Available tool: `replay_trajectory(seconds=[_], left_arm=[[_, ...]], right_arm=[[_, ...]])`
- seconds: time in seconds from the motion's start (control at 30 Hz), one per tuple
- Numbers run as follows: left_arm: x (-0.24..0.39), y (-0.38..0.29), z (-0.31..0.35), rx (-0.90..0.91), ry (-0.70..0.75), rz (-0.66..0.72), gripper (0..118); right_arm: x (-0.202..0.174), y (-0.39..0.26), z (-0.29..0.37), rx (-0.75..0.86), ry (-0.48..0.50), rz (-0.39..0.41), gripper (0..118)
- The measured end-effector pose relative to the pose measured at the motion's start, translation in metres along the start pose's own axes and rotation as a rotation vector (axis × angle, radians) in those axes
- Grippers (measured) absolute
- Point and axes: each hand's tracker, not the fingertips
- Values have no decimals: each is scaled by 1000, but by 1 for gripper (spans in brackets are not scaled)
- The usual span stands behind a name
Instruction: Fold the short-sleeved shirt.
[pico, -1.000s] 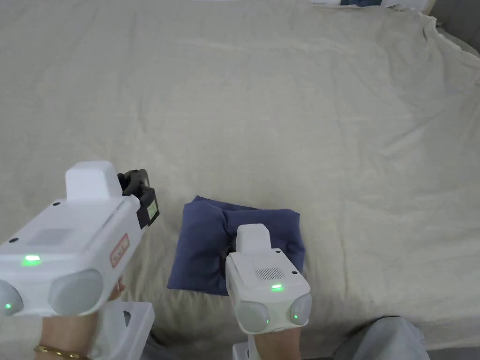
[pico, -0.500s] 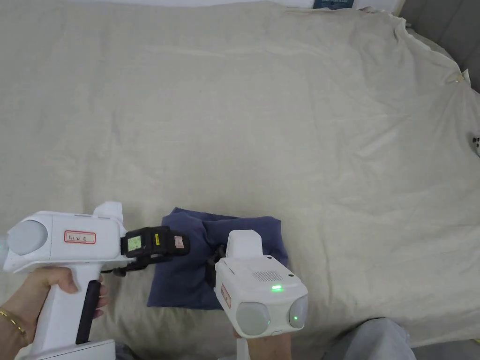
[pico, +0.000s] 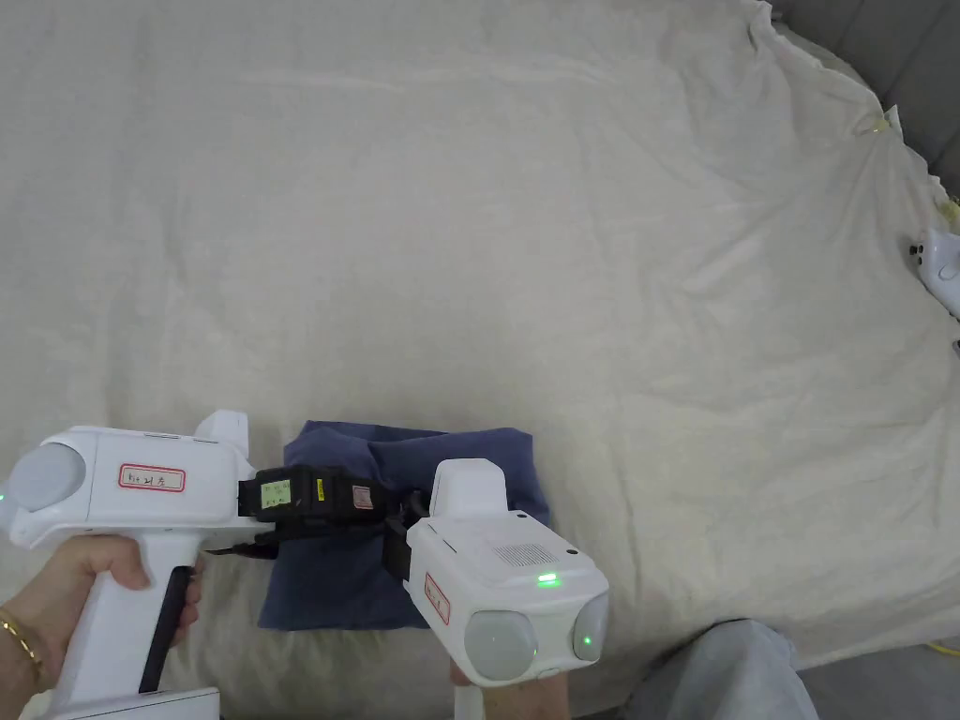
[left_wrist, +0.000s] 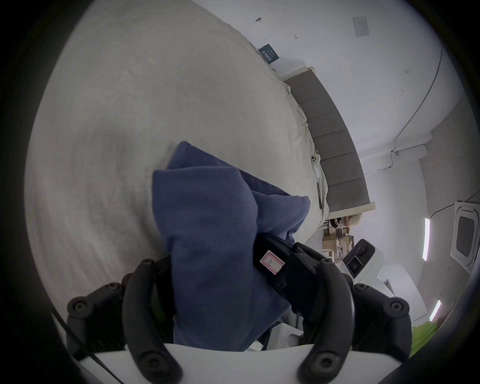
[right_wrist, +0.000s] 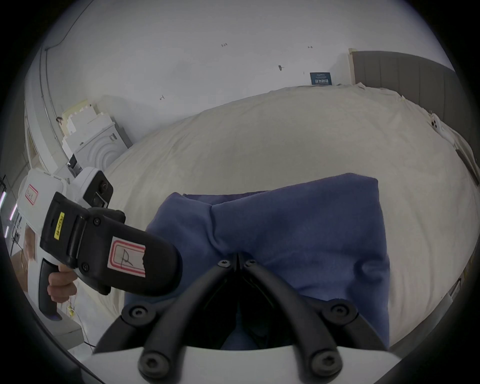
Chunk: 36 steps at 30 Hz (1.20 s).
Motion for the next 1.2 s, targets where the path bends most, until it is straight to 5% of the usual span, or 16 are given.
replay_trajectory(seconds=[0.03, 0.07, 0.1, 0.3, 0.47, 0.87, 1.2], left_arm=[[0, 0, -2, -4, -4, 6, 68], [3, -1, -6, -3, 2, 5, 38], [4, -2, -10, 1, 42, -1, 27], [27, -6, -9, 5, 220, -44, 23], [70, -5, -4, 12, 370, -155, 22], [49, 7, 115, 135, 573, -44, 22], [-27, 13, 245, 234, 888, 111, 22]], right_arm=[[0, 0, 0, 0, 1, -2, 0], [0, 1, 0, 0, 1, -2, 0], [0, 1, 0, 1, 0, 1, 0], [1, 14, 12, -17, 13, 1, 0], [18, 39, 50, 100, 23, 86, 0], [61, 120, 192, 535, -101, 228, 0], [71, 148, 223, 599, -194, 235, 0]])
